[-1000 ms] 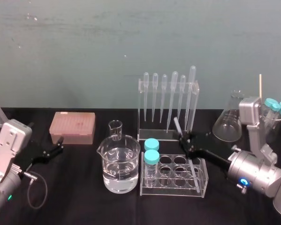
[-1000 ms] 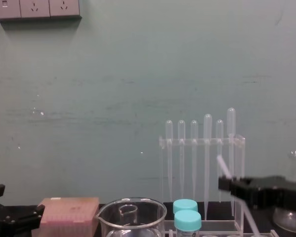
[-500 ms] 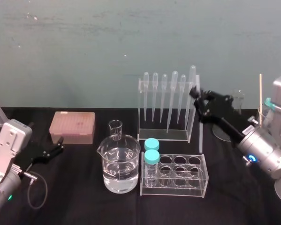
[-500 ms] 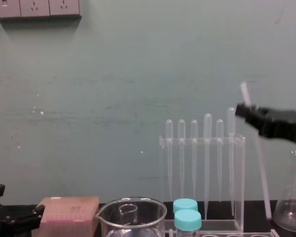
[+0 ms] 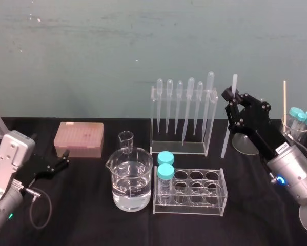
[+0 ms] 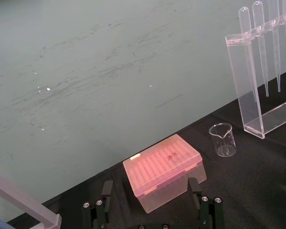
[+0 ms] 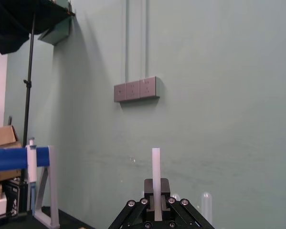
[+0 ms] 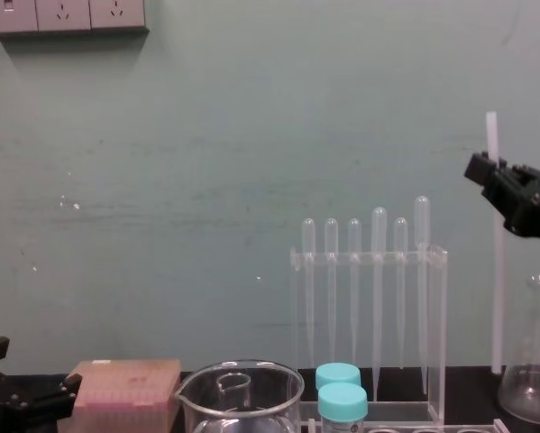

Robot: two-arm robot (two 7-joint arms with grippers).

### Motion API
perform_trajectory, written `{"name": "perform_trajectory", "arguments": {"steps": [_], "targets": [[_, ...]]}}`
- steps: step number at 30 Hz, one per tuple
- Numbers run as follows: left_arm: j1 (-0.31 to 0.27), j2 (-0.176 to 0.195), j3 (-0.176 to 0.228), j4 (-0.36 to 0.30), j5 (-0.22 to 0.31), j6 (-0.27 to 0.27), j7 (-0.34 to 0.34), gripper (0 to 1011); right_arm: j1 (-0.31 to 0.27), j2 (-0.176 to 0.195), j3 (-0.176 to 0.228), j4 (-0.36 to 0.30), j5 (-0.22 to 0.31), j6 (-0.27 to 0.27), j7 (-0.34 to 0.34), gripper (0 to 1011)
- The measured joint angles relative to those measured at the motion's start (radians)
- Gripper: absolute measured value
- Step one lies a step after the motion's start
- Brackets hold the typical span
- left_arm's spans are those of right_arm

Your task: Pick up the stirring rod with one hand, then place it down.

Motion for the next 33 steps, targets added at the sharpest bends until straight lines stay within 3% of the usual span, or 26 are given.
{"name": "perform_trajectory", "arguments": {"steps": [10, 33], "targets": [[0.0, 0.0, 0.0, 0.0, 0.0, 0.0, 0.0, 1000, -0.017, -0.003, 0.008, 0.028, -0.063, -0.005, -0.004, 70], [0.0, 0.0, 0.0, 0.0, 0.0, 0.0, 0.0, 1000, -0.016, -0.002, 0.006, 0.025, -0.054, -0.005, -0.003, 70]]}}
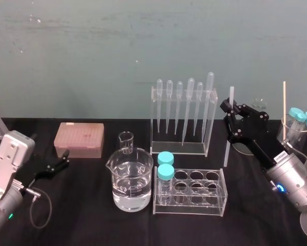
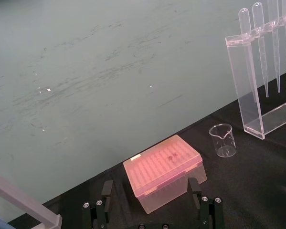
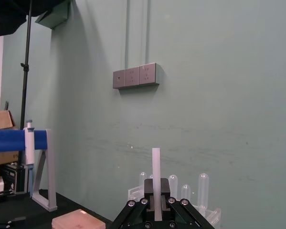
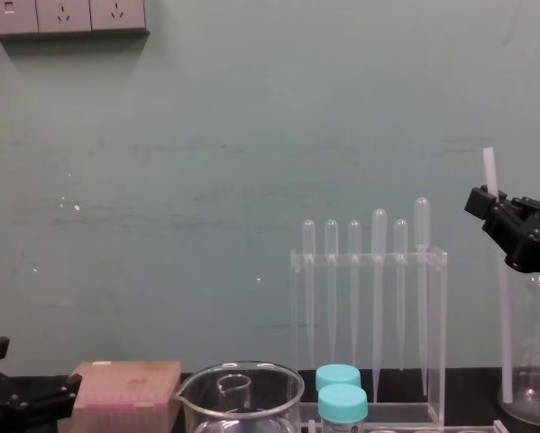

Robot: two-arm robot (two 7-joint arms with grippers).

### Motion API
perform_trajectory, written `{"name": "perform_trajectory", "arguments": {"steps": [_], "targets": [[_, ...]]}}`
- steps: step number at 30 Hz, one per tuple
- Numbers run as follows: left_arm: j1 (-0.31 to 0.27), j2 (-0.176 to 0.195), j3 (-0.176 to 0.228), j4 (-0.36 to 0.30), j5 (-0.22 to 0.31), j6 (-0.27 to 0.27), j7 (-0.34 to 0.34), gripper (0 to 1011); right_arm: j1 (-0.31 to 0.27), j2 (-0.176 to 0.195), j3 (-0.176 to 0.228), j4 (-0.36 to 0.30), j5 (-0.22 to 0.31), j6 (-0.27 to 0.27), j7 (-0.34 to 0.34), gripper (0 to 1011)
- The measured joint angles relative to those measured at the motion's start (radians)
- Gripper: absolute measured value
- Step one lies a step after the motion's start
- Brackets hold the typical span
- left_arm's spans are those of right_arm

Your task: Pick up the stirring rod with one hand, then place it down.

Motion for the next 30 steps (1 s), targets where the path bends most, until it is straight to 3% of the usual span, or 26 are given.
{"name": "perform_trajectory", "arguments": {"steps": [30], "targets": [[0.0, 0.0, 0.0, 0.0, 0.0, 0.0, 0.0, 1000, 0.0, 0.0, 0.0, -0.001, 0.002, 0.0, 0.0, 70]]}}
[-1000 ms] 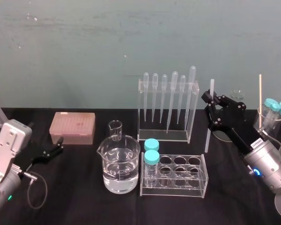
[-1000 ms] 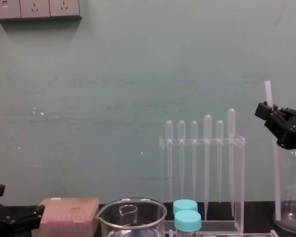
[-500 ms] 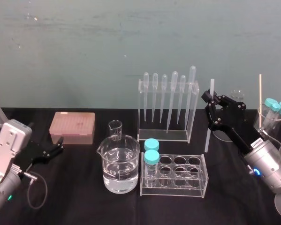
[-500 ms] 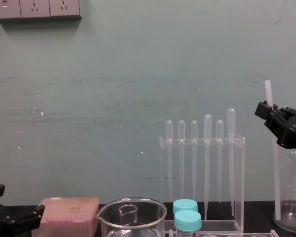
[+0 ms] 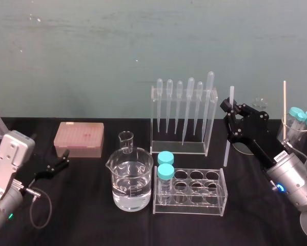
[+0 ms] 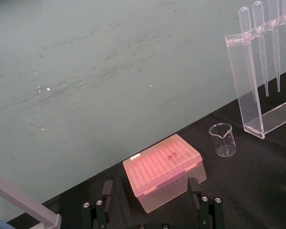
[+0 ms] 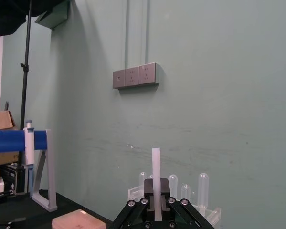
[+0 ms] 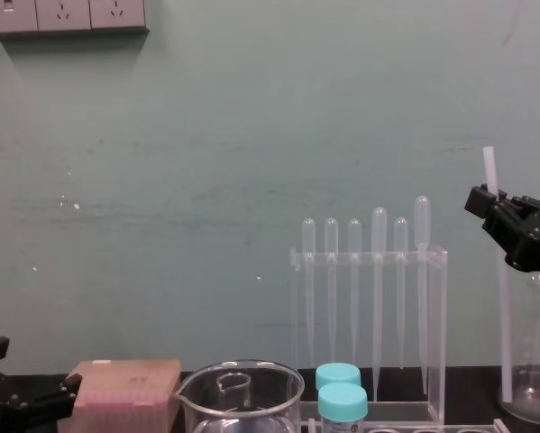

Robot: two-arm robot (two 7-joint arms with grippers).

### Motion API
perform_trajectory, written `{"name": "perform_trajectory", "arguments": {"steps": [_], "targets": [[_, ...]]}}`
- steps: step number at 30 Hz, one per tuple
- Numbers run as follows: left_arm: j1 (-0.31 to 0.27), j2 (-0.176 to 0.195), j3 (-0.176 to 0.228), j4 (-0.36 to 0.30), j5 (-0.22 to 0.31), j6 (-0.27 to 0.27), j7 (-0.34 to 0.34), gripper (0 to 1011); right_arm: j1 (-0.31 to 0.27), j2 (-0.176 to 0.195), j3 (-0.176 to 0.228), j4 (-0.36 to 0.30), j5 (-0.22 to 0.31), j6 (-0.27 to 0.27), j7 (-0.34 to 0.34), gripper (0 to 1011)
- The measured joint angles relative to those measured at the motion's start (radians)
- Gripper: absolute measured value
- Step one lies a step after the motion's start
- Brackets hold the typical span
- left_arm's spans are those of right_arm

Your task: Pick up the stirring rod with one hand, then place it down.

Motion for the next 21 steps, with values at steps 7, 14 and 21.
{"name": "perform_trajectory", "arguments": {"steps": [7, 14, 21], "targets": [[0.0, 0.0, 0.0, 0.0, 0.0, 0.0, 0.0, 1000, 0.0, 0.0, 0.0, 0.0, 0.0, 0.0, 0.0, 70], [0.0, 0.0, 0.0, 0.0, 0.0, 0.0, 0.0, 1000, 0.0, 0.0, 0.0, 0.0, 0.0, 0.0, 0.0, 70], [0.0, 0.0, 0.0, 0.0, 0.0, 0.0, 0.0, 1000, 0.0, 0.0, 0.0, 0.0, 0.0, 0.0, 0.0, 70]]}}
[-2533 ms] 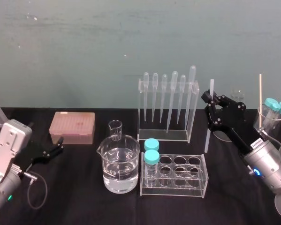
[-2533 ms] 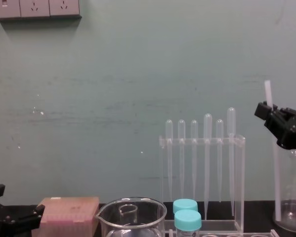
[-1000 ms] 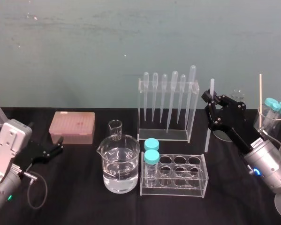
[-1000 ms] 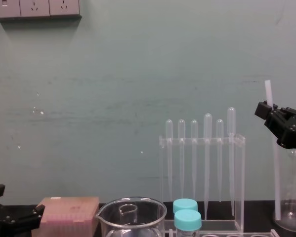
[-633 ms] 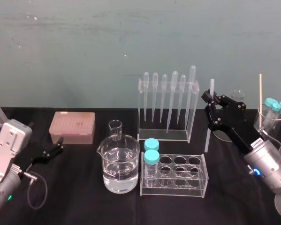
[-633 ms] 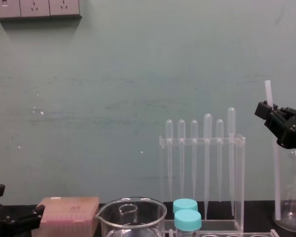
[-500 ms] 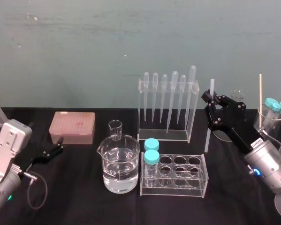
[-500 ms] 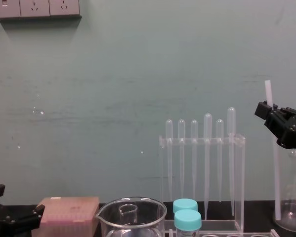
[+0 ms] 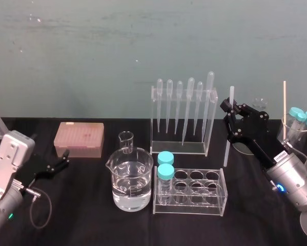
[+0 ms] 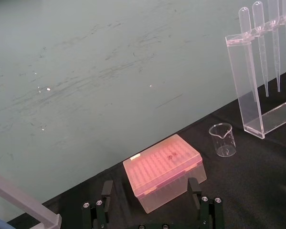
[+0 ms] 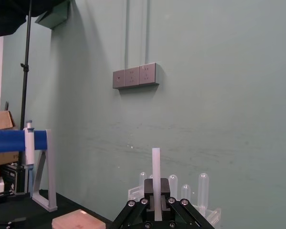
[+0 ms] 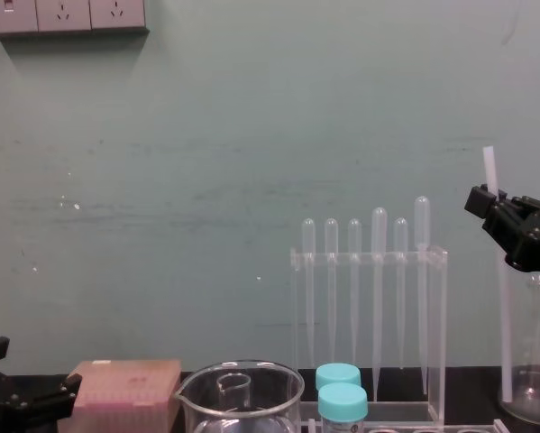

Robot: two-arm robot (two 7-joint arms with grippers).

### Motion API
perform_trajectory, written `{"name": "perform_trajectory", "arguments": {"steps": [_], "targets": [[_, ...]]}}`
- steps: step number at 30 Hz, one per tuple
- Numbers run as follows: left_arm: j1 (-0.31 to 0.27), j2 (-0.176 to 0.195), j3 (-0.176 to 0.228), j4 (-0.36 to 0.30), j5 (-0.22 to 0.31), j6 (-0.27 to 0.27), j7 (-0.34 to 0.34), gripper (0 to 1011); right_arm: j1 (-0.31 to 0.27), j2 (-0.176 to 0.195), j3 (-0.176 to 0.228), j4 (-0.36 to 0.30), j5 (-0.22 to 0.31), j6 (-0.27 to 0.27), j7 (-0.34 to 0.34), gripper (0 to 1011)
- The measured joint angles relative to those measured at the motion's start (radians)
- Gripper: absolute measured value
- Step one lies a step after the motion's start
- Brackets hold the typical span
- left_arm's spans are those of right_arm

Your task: Pick up the stirring rod with one hand, then place it down.

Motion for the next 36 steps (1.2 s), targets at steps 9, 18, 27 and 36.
{"name": "perform_trajectory", "arguments": {"steps": [9, 18, 27, 36], "targets": [[0.0, 0.0, 0.0, 0.0, 0.0, 0.0, 0.0, 1000, 0.0, 0.0, 0.0, 0.0, 0.0, 0.0, 0.0, 70], [0.0, 0.0, 0.0, 0.0, 0.0, 0.0, 0.0, 1000, 0.0, 0.0, 0.0, 0.0, 0.0, 0.0, 0.0, 70], [0.0, 0.0, 0.0, 0.0, 0.0, 0.0, 0.0, 1000, 0.0, 0.0, 0.001, 0.0, -0.002, 0.001, 0.001, 70], [0.0, 0.0, 0.0, 0.0, 0.0, 0.0, 0.0, 1000, -0.021, 0.016, 0.006, -0.046, -0.028, 0.038, 0.024, 70]]}}
